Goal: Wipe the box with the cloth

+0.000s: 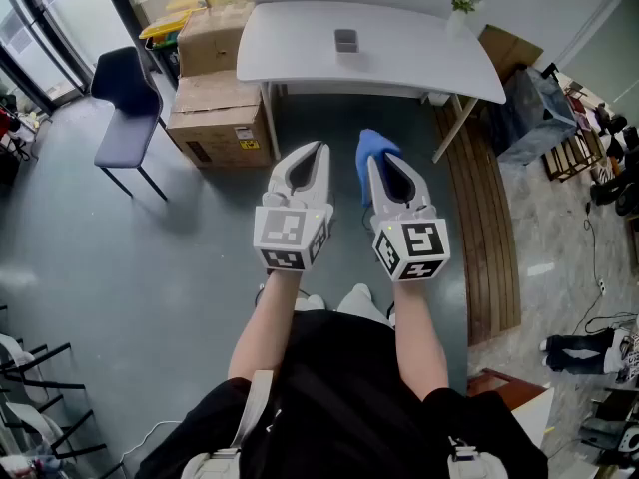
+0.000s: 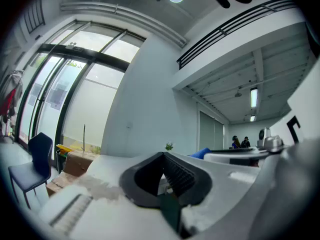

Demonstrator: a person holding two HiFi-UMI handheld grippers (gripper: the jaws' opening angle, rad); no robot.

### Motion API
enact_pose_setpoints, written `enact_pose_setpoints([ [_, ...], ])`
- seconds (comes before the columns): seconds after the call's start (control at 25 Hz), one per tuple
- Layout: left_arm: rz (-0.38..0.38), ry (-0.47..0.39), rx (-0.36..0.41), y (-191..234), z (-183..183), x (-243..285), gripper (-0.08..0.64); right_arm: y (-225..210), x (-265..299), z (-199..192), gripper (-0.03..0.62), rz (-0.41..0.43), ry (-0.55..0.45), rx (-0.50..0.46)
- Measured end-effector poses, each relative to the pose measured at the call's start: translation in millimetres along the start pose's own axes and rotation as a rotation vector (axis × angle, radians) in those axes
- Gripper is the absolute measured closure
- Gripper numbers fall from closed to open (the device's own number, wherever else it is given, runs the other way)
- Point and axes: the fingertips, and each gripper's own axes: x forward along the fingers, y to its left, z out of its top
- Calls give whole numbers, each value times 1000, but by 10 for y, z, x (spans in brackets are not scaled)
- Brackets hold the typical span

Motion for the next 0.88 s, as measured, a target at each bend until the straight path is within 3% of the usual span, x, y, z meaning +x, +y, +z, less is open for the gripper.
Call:
enact_pose_setpoints([
  [0.24,-29,-17,-27,90,33,76,574,-79,53,48,546,-15,-11,47],
  [0.56,-15,-3,-16,204,-49,551,574,-608,229,50,546,-65,-20,66],
  [0.88,5,19,23,625,-184,1298,574,-1120,961,-103,546,-55,-21,90],
])
